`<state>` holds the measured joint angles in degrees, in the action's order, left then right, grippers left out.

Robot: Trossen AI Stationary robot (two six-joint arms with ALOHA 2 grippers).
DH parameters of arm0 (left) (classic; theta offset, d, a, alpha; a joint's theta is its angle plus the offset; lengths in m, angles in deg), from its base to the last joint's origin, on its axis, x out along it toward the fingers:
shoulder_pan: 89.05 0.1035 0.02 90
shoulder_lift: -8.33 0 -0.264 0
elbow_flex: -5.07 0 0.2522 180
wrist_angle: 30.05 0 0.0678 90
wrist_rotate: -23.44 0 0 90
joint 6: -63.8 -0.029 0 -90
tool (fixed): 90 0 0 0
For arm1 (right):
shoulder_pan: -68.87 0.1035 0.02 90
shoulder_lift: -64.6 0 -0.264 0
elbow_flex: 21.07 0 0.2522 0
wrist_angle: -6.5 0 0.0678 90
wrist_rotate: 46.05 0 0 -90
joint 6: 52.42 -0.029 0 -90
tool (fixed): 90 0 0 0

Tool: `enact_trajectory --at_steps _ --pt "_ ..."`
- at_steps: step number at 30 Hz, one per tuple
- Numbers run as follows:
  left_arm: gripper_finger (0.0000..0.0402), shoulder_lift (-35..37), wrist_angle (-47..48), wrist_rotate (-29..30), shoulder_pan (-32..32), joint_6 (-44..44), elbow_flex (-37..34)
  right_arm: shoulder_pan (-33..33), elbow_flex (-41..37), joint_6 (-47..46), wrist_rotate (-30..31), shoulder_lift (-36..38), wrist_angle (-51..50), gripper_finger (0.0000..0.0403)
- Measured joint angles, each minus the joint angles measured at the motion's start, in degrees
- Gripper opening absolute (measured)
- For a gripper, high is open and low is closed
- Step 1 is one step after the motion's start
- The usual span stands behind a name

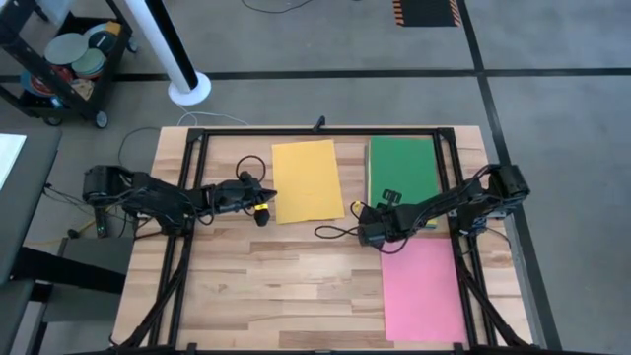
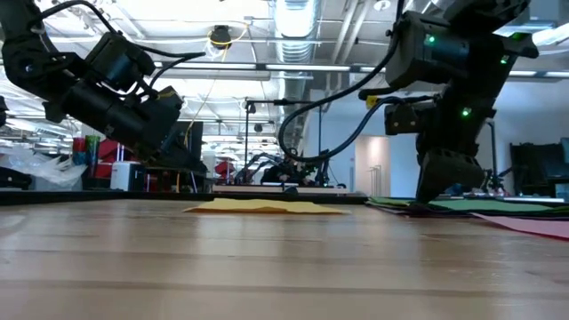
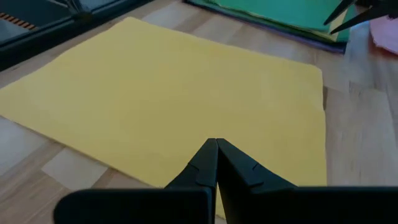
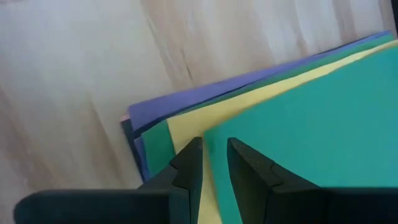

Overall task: Organize paper
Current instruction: Move the green paper to the bottom center of the table

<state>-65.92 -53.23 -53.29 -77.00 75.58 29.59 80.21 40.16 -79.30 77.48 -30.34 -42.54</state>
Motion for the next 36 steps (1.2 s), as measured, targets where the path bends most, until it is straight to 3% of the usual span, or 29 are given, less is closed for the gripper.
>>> enact_trajectory --at_steps 11,16,19,29,36 --pt "0.0 0.0 0.1 0.0 0.0 0.0 0.0 -1.6 -1.8 0.3 1.0 0.0 0.3 0.0067" --pt "0.0 0.0 0.1 0.0 0.0 0.0 0.0 -2.8 -3.1 0.3 0.5 0.0 -0.7 0.0015" --pt "0.0 0.0 0.1 0.0 0.0 0.0 0.0 -2.1 -2.7 0.5 1.5 0.0 -1.0 0.0004" --pt "0.0 0.4 -0.2 0.0 0.0 0.0 0.0 2.4 7.6 -0.1 1.5 0.0 -9.3 0.0" --pt "0.0 3.8 -2.0 0.0 0.0 0.0 0.0 6.6 17.4 -1.6 -7.2 0.0 -6.7 0.0"
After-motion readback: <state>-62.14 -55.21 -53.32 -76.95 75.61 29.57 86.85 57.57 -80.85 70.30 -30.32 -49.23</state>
